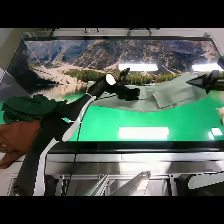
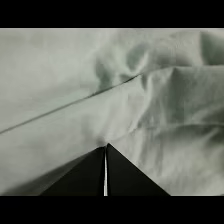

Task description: Fold the shirts.

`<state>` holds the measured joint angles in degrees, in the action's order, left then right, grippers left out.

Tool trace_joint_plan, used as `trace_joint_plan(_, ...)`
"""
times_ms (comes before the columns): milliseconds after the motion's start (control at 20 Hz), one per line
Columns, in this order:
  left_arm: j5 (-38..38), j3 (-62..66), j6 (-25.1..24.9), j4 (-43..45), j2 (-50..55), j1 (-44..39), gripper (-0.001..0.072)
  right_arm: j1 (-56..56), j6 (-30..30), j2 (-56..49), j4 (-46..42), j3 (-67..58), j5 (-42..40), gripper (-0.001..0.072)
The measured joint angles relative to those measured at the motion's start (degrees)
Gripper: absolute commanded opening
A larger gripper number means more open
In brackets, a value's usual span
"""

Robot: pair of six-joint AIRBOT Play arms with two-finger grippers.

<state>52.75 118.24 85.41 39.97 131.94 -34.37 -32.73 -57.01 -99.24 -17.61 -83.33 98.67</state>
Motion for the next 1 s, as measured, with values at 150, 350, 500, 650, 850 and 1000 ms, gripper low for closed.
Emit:
trace_joint_plan(150, -1.9, -0.4, 0.0, -7.6, -0.1, -0.1, 0.0011, 3.2, -0.1, 4.1, 3.2, 0.0, -0.4, 0.0015)
trace_joint_plan(350, 6.4, -0.7, -5.5, -20.0, -6.6, 6.0, 0.0012, 13.4, -0.4, 8.0, 4.2, 0.0, -9.3, 0.0015)
trace_joint_plan(500, 15.9, -0.8, -8.6, -29.3, -14.3, 14.5, 0.0012, 25.9, -0.1, 7.5, 2.4, -0.1, -22.0, 0.0014)
trace_joint_plan(650, 23.2, -0.9, -11.8, -35.0, -21.8, 23.8, 0.0012, 40.7, 0.9, 2.3, 0.2, -2.2, -36.9, 0.0059)
trace_joint_plan(850, 27.5, -3.8, -14.3, -37.3, -29.5, 33.3, 0.0012, 56.9, 1.2, -10.6, -1.7, -12.1, -49.6, 0.0049)
trace_joint_plan(1000, 30.4, -9.2, -15.5, -37.9, -33.1, 36.6, 0.0012, 60.2, -1.6, -14.7, -2.3, -16.4, -51.4, 0.0013)
